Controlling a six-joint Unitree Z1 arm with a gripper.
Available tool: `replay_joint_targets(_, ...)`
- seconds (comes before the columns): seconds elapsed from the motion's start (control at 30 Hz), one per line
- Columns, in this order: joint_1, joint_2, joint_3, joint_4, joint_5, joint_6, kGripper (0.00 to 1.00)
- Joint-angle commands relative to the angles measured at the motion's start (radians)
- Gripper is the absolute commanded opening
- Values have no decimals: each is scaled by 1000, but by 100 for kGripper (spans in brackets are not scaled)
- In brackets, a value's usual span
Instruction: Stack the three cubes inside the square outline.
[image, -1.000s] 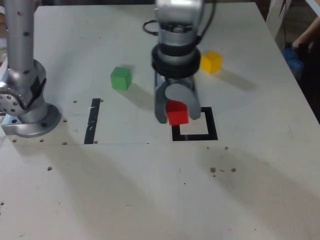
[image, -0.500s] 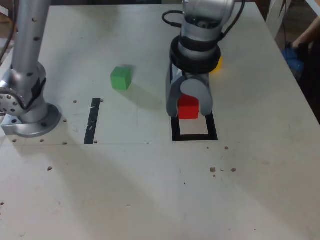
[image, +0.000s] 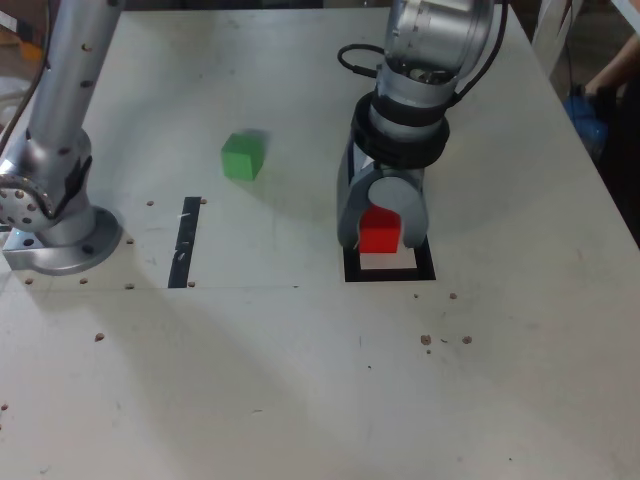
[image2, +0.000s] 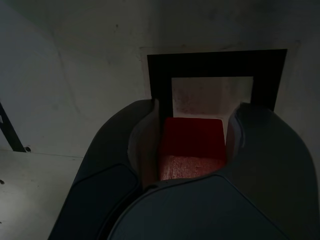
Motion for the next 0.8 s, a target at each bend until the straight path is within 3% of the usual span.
replay_joint_targets(0.0,3,6,-5,-4,1,4,29)
replay_joint_targets(0.33,8,30,-12,-17,3,14,36)
replay_joint_targets(0.4,10,31,-11,-18,2,15,45)
replay_joint_targets(0.6,12,37,-2,-27,-20,14,89)
replay_joint_targets(0.77,14,39,-4,-26,-25,14,99)
